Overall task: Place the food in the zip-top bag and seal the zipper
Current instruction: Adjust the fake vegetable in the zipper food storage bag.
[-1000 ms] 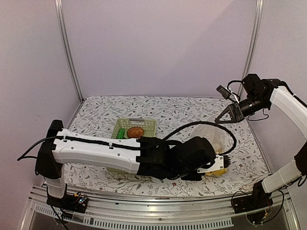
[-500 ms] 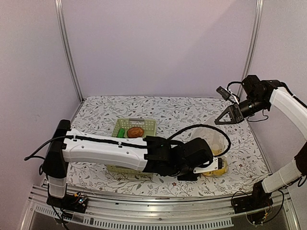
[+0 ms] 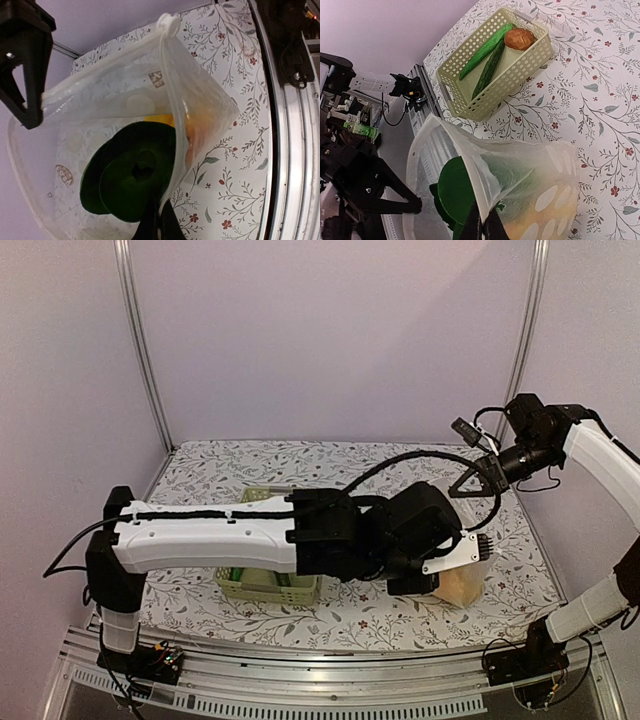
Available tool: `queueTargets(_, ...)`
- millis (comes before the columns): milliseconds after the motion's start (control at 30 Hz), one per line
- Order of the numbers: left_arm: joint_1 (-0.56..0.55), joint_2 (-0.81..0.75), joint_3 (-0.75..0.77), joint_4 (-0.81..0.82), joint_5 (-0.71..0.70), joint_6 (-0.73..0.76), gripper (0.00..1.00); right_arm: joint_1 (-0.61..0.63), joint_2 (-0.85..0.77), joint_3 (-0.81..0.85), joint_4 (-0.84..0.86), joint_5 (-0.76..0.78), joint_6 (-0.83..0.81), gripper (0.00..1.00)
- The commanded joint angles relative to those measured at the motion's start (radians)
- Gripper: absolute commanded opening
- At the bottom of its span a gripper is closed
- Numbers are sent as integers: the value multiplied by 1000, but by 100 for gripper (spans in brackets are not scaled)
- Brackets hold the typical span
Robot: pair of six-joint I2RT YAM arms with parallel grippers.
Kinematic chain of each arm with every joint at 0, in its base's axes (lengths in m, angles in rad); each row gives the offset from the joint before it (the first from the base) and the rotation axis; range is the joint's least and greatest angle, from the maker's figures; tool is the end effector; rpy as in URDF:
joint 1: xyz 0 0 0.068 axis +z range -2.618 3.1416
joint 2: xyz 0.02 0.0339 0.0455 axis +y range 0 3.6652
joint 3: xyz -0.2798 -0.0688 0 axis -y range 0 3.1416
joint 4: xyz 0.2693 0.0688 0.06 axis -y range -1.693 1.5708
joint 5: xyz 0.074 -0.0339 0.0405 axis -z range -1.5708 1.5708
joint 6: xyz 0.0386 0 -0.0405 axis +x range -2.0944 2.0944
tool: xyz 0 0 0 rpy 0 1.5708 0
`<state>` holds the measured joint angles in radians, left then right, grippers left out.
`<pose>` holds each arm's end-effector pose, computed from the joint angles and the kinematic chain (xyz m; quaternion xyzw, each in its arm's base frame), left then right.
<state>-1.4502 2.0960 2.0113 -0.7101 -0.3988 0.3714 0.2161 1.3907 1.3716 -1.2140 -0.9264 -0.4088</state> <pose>0.0763 -0.5049 0.3144 0.6708 0.6155 -0.0331 0.4124 0.2595 0.0886 0.3519 -0.3425 0.8161 0.4240 0.1920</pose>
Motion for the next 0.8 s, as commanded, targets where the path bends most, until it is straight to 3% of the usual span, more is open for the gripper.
queueTargets(0,-8,-101,1,-17,55,-20,0,5,-5,71,-9,5,-4,0)
queueTargets(100,-7,-57,-20,-28,-17,-17,0,5,-2,80,-6,0,-2,0)
queueTargets(233,-13,4,65,-78,-35,-44,0,4,9,100,-19,5,-5,0)
queueTargets(367,-11,-25,18,8,-64,-26,0,4,9,98,-17,-16,0,0)
queueTargets(567,-5,-26,-18,57,-118,-25,0,4,-1,22,-3,21,-9,25)
queueTargets(767,-5,-21,-24,113,-147,-34,0,4,-22,-25,21,106,4,36)
